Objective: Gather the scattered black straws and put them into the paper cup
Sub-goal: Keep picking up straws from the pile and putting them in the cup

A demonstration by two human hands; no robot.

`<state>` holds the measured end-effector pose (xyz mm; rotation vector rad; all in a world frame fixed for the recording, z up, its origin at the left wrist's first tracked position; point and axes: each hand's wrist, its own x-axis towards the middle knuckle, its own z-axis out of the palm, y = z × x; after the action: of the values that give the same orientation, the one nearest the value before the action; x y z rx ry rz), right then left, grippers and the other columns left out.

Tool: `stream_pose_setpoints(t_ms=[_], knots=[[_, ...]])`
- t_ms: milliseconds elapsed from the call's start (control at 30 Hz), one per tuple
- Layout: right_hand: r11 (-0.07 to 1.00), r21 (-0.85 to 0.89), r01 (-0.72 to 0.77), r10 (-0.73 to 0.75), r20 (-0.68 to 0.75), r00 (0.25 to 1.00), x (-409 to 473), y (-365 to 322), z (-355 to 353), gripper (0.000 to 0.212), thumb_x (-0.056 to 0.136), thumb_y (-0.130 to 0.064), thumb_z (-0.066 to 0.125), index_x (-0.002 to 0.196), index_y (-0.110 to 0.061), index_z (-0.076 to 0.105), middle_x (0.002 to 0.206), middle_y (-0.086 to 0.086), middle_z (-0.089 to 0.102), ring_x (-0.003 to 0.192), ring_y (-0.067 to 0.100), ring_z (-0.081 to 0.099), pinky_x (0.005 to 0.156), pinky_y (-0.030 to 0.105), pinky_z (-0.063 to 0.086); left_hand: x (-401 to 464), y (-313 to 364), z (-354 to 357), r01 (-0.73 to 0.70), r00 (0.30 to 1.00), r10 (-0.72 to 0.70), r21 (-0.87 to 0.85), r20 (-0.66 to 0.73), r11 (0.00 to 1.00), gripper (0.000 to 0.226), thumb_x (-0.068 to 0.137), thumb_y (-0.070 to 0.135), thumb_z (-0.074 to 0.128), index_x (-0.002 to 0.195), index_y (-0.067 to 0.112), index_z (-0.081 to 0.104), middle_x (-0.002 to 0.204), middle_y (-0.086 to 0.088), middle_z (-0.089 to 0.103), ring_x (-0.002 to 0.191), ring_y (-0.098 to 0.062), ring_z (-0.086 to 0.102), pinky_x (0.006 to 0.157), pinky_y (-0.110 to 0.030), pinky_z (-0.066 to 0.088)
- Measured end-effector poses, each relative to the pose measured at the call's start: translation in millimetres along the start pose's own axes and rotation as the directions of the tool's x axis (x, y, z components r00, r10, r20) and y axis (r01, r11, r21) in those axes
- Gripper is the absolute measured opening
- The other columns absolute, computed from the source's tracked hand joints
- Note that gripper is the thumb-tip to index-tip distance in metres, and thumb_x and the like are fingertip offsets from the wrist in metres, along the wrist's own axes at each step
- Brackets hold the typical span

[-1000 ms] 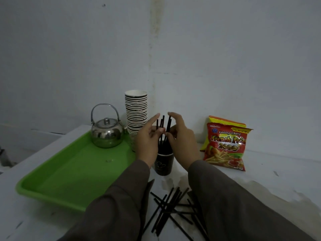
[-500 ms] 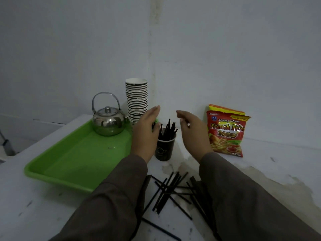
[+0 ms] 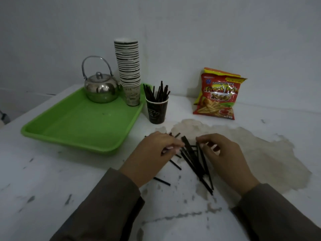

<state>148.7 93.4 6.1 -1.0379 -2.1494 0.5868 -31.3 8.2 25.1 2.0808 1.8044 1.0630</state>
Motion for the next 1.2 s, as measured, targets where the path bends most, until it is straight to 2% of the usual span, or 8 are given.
stream_pose_setpoints(t_ms=[167, 267, 400, 633, 767, 900, 967, 1200], knots=[[0.969, -0.203, 0.144, -0.125, 0.103, 0.987, -31.7, 10.3, -6.6, 0.028, 0.080, 0.001, 0.062, 0.097, -0.020, 0.070, 0.092, -0.004, 0.063, 0.085, 0.016, 0.054, 0.073, 0.018, 0.041, -9.3, -5.1, -11.1, 0.020, 0.919, -0.069, 0.130, 0.387, 0.991, 0.013, 0.079, 0.019, 0.067, 0.089, 0.027, 0.070, 0.077, 0.020, 0.055, 0.073, 0.010, 0.047, 0.067, -0.003, 0.035], [0.890, -0.346, 0.295, -0.242, 0.190, 0.952, -36.2, 11.7, -8.2, 0.034, 0.073, 0.004, 0.069, 0.099, -0.019, 0.071, 0.092, 0.007, 0.067, 0.080, 0.027, 0.059, 0.065, 0.038, 0.049, -11.5, -7.3, -12.9, 0.051, 0.853, -0.143, 0.194, 0.502, 0.980, 0.016, 0.074, 0.022, 0.072, 0.088, 0.030, 0.070, 0.079, 0.020, 0.054, 0.077, 0.003, 0.049, 0.069, -0.008, 0.036], [0.795, -0.442, 0.415, -0.320, 0.275, 0.907, -37.6, 9.7, -7.4, 0.045, 0.063, -0.001, 0.078, 0.101, -0.024, 0.071, 0.096, 0.008, 0.066, 0.082, 0.028, 0.061, 0.065, 0.037, 0.050, -11.6, -8.4, -8.3, 0.075, 0.782, -0.221, 0.265, 0.582, 0.961, 0.018, 0.072, 0.023, 0.073, 0.088, 0.030, 0.067, 0.080, 0.020, 0.051, 0.082, -0.001, 0.048, 0.078, -0.022, 0.042], [0.714, -0.507, 0.482, -0.359, 0.327, 0.874, -34.8, 5.0, -6.4, 0.040, 0.054, -0.008, 0.085, 0.090, -0.022, 0.073, 0.100, 0.009, 0.067, 0.085, 0.029, 0.062, 0.067, 0.035, 0.052, -11.0, -8.5, -3.2, 0.060, 0.834, -0.170, 0.219, 0.526, 0.974, 0.008, 0.078, 0.017, 0.067, 0.081, 0.025, 0.065, 0.074, 0.019, 0.051, 0.071, 0.002, 0.048, 0.066, -0.010, 0.037], [0.680, -0.534, 0.502, -0.394, 0.311, 0.865, -35.7, 1.4, -5.3, 0.040, 0.052, -0.008, 0.086, 0.087, -0.021, 0.072, 0.102, 0.008, 0.067, 0.088, 0.026, 0.063, 0.070, 0.034, 0.054, -11.8, -0.4, -7.6, 0.104, 0.947, -0.109, 0.030, 0.301, 0.994, 0.016, 0.082, 0.015, 0.062, 0.077, 0.030, 0.058, 0.076, 0.017, 0.058, 0.072, 0.005, 0.054, 0.062, -0.007, 0.038], [0.762, -0.469, 0.446, -0.468, 0.076, 0.880, -36.4, 4.6, -4.2, 0.023, 0.070, -0.008, 0.072, 0.091, -0.014, 0.066, 0.096, 0.009, 0.068, 0.086, 0.027, 0.063, 0.074, 0.036, 0.049, -6.7, 10.2, -18.0, -0.014, 0.995, 0.007, -0.071, -0.099, 0.997, 0.014, 0.077, 0.015, 0.067, 0.082, 0.028, 0.064, 0.078, 0.018, 0.063, 0.076, 0.004, 0.057, 0.067, -0.008, 0.042], [0.854, -0.368, 0.368, -0.436, -0.120, 0.892, -36.6, 6.6, -5.5, 0.013, 0.082, -0.013, 0.055, 0.090, -0.012, 0.064, 0.088, 0.008, 0.068, 0.083, 0.022, 0.060, 0.072, 0.033, 0.046, -3.3, 14.9, -16.4, -0.029, 0.991, 0.027, -0.012, -0.132, 1.000, 0.017, 0.076, 0.015, 0.069, 0.086, 0.028, 0.068, 0.081, 0.021, 0.062, 0.078, 0.004, 0.056, 0.070, -0.005, 0.040], [0.961, -0.205, 0.184, -0.243, -0.314, 0.918, -35.6, 18.8, -10.2, 0.014, 0.085, -0.005, 0.057, 0.097, -0.012, 0.060, 0.086, 0.008, 0.063, 0.080, 0.016, 0.053, 0.071, 0.031, 0.043, 14.5, 12.8, 13.3, -0.040, 0.865, -0.172, 0.405, 0.472, 0.913, 0.030, 0.088, 0.015, 0.057, 0.117, 0.016, 0.060, 0.120, -0.006, 0.059, 0.112, -0.018, 0.048, 0.081, -0.017, 0.028]])
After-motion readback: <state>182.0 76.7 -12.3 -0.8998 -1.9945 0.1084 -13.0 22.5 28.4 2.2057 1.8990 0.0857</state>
